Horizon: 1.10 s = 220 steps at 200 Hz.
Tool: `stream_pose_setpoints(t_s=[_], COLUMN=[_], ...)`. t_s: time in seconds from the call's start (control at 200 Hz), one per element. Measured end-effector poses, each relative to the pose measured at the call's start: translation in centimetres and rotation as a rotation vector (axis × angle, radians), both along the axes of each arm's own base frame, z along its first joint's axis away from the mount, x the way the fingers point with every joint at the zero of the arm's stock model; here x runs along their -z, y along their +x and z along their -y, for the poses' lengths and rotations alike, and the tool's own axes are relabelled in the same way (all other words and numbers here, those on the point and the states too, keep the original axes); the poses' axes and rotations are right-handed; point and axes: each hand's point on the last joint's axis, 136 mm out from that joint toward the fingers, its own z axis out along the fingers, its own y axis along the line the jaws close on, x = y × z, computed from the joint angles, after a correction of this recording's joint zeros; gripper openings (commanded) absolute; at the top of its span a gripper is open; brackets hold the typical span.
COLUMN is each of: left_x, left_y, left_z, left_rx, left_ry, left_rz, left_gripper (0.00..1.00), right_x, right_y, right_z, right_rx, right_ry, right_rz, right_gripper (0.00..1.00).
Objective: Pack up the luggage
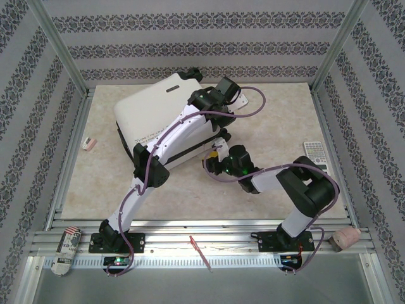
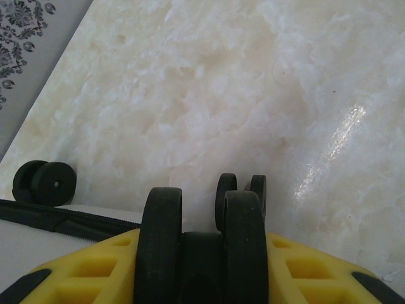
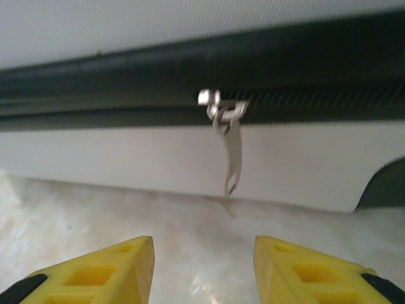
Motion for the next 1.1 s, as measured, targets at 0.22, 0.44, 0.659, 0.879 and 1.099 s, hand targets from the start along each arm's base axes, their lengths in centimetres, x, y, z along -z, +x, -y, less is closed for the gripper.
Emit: stream_pose_setpoints(t_s=[0.22,0.44,0.659,0.879,1.099], left_x=[-0.3,-0.4,-0.4,-0.4,-0.3], left_y=[0.5,0.7,0.9,0.9,0.9], left_z=[-0.2,-0.4,-0.5,-0.5,-0.5], left_rx=[-0.036,-0.057,-0.068,-0.071,-0.072], left_ry=[0.004,0.004,0.006,0.005,0.004], left_rz=[0.025,0.037,0.041,0.04,0.039], left_gripper=[0.11,0.11,0.11,0.09,0.08], right_x=[-1.6,-1.6,-1.7,-1.7,-2.3], right_y=[2.5,3.8,3.9,3.8,3.3], right_z=[-0.7,-0.5,-0.5,-0.4,0.1], right_rx=[0.028,0.063,0.056,0.039,0.036], right_ry=[-0.014,-0.045,-0.066,-0.074,-0.061], right_rz=[0.095,0.133,0.165,0.18,0.195], right_gripper=[0.43,0.19,0.01,0.0,0.0])
